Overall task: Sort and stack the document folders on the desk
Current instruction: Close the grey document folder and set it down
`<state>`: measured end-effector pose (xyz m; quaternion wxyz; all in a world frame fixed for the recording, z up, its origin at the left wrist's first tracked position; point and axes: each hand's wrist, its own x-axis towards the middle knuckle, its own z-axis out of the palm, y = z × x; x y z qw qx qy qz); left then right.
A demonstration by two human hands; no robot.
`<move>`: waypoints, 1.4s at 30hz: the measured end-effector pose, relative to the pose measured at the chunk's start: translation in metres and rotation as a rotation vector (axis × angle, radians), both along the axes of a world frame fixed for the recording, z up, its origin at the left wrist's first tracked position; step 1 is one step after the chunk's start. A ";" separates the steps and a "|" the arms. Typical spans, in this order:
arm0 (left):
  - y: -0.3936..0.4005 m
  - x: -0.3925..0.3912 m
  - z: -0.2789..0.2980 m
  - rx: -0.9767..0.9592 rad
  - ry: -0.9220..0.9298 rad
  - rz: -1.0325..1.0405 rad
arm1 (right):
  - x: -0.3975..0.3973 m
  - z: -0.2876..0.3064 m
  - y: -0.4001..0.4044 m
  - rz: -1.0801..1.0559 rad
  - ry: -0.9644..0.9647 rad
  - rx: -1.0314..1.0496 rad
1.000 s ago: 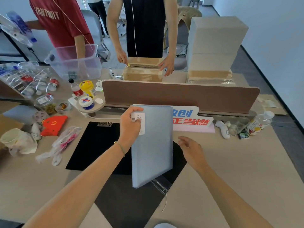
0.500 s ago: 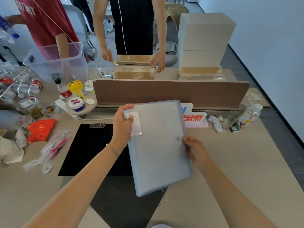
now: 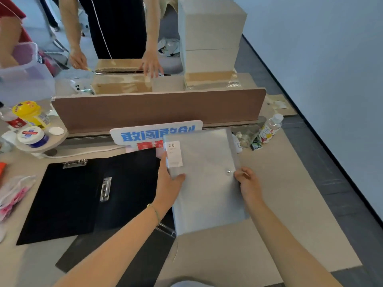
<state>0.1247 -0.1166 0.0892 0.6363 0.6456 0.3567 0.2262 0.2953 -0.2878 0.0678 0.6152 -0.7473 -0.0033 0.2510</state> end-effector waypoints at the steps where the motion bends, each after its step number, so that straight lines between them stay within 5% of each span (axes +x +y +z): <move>1: -0.008 0.009 -0.007 -0.001 0.013 -0.024 | 0.007 -0.005 -0.011 -0.007 -0.010 -0.015; 24: -0.147 0.157 -0.129 -0.061 0.579 -0.168 | 0.128 -0.117 -0.153 0.062 -0.023 -0.315; 33: -0.144 0.169 -0.143 0.042 0.631 -0.212 | 0.133 -0.133 -0.155 -0.049 0.119 -0.253; 42: -0.126 0.153 -0.110 0.018 0.528 -0.076 | 0.119 -0.093 -0.141 0.031 -0.004 -0.235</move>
